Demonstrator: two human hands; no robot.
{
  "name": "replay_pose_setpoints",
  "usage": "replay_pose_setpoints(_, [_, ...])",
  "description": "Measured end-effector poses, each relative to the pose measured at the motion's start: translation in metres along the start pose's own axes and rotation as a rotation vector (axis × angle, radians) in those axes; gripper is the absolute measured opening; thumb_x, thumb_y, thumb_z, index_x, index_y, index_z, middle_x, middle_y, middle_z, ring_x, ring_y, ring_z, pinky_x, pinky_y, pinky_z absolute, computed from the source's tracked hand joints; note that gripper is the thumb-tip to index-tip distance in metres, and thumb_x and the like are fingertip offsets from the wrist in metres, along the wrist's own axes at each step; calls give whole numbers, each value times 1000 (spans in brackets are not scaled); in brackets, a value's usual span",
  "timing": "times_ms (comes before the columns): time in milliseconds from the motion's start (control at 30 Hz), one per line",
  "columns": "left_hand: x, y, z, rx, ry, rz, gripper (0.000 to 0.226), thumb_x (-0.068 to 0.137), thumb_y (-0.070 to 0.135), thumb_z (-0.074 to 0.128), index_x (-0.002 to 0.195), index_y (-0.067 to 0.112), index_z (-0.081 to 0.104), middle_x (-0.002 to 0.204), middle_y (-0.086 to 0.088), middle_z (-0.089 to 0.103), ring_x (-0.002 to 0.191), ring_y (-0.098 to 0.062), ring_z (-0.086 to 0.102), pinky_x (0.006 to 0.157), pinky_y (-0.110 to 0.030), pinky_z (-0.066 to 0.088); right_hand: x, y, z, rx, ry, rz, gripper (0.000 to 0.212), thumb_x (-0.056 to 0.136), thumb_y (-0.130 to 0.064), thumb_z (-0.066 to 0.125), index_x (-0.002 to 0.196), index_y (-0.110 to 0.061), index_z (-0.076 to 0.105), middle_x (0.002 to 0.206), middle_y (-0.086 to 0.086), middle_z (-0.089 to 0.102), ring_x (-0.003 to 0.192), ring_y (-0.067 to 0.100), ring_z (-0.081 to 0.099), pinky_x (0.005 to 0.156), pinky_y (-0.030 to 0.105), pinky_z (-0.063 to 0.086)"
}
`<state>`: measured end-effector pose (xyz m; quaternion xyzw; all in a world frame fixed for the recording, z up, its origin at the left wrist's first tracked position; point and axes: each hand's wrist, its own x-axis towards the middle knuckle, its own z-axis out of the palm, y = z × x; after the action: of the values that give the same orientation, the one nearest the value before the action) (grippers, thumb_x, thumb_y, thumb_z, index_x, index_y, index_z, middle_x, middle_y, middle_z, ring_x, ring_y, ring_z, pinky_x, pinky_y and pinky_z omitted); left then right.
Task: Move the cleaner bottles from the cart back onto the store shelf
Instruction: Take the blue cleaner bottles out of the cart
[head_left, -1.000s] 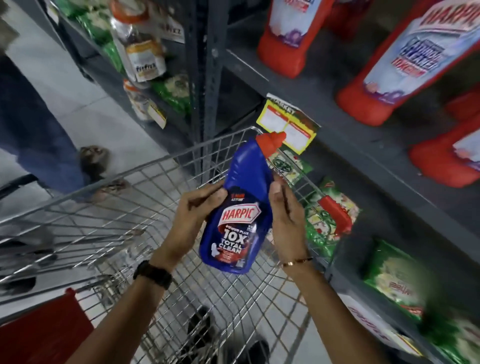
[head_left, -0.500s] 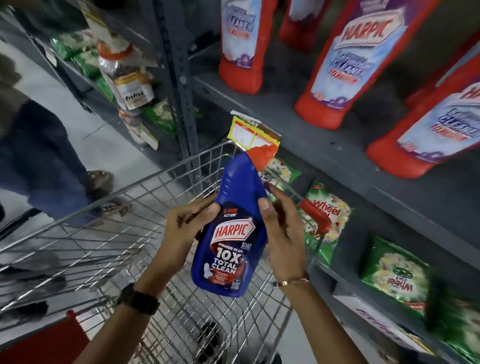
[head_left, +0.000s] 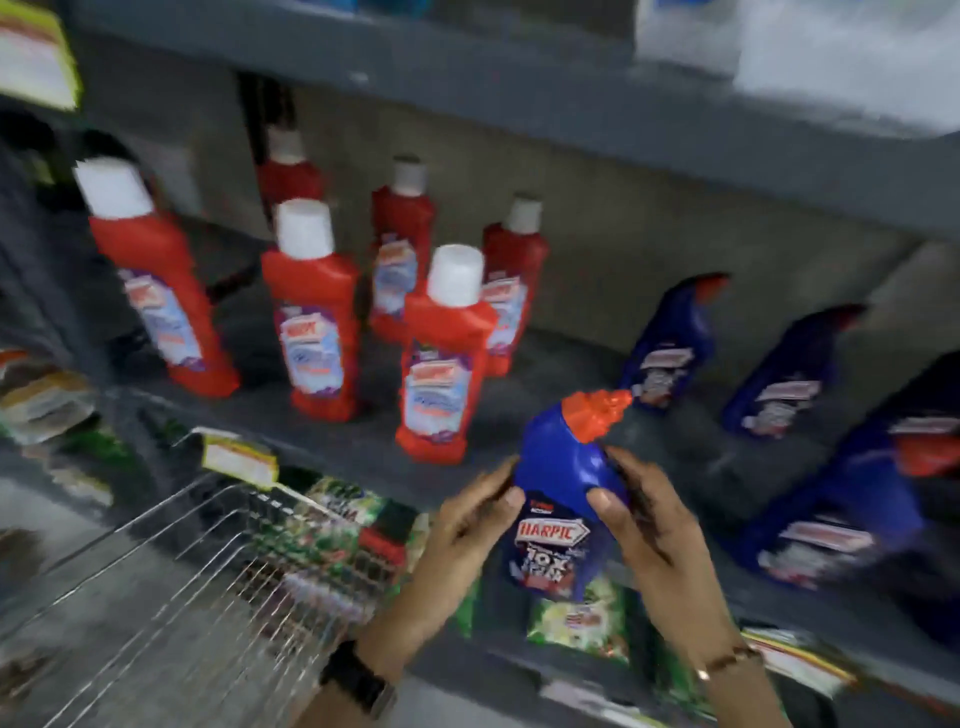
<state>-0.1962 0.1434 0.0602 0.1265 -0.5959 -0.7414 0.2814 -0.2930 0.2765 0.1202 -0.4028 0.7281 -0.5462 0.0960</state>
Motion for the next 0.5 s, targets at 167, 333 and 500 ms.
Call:
replay_pose_setpoints(167, [54,-21,74,141,-96,31,33,83,32,60,116,34,52,122,18,59,105,17,52,95,-15,42,24,37,-72,-7,90,11,47,66,-79,45,107,-55,47,115,-34,54,114,-6,48,107,19,32])
replay_pose_setpoints(333, [79,-39,96,240,-80,36,41,91,9,47,128,22,36,132,-1,48,94,25,52,79,0,41,38,71,-89,-28,118,-14,33,86,-30,53,111,-49,43,115,-17,54,119,26,48,108,42,36])
replay_pose_setpoints(500, [76,-32,95,282,-74,21,40,88,25,52,127,25,43,125,9,52,102,21,52,81,-1,42,38,70,-84,-118,111,-10,39,92,-18,50,126,-36,41,121,-1,55,116,23,50,100,6,30])
